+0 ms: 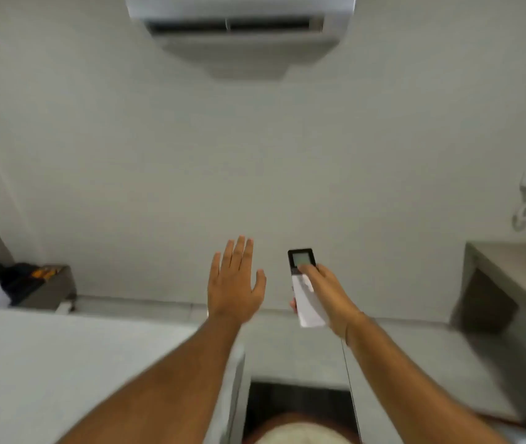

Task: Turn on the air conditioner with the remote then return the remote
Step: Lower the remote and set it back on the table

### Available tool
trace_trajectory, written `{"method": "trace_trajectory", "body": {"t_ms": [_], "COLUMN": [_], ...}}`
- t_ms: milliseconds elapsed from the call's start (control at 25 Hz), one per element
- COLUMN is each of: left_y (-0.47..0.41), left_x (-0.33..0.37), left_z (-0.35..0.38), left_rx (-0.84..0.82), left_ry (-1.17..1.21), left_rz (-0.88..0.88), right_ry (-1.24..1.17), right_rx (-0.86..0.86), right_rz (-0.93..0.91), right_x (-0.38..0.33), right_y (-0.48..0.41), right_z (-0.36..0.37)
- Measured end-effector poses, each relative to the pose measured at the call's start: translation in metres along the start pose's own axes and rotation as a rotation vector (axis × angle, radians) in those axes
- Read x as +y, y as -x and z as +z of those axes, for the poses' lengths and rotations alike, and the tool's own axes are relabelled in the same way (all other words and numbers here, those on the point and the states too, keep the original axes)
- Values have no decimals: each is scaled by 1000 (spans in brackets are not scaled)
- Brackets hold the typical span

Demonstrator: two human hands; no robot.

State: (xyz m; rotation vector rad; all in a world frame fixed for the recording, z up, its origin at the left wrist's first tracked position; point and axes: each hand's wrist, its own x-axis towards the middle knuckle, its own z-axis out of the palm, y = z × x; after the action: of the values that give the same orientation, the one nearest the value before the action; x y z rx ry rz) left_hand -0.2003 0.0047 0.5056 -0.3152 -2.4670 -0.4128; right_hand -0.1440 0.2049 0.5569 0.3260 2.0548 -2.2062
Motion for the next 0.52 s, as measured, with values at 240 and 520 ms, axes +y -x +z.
{"method": "trace_trajectory", "body": {"t_ms": [240, 520], "left_y": [190, 419], "left_x": [-33, -57], "left_z": [146, 260], "left_rx": [-511, -901], "left_ry": [-27, -7], "left_rz": [-129, -210], "right_ry": [201, 423], "right_rx": [106, 247], "right_rz": [251, 497], "right_x": [237, 529], "right_y": [-32, -7], "right_z": [-23, -61]}}
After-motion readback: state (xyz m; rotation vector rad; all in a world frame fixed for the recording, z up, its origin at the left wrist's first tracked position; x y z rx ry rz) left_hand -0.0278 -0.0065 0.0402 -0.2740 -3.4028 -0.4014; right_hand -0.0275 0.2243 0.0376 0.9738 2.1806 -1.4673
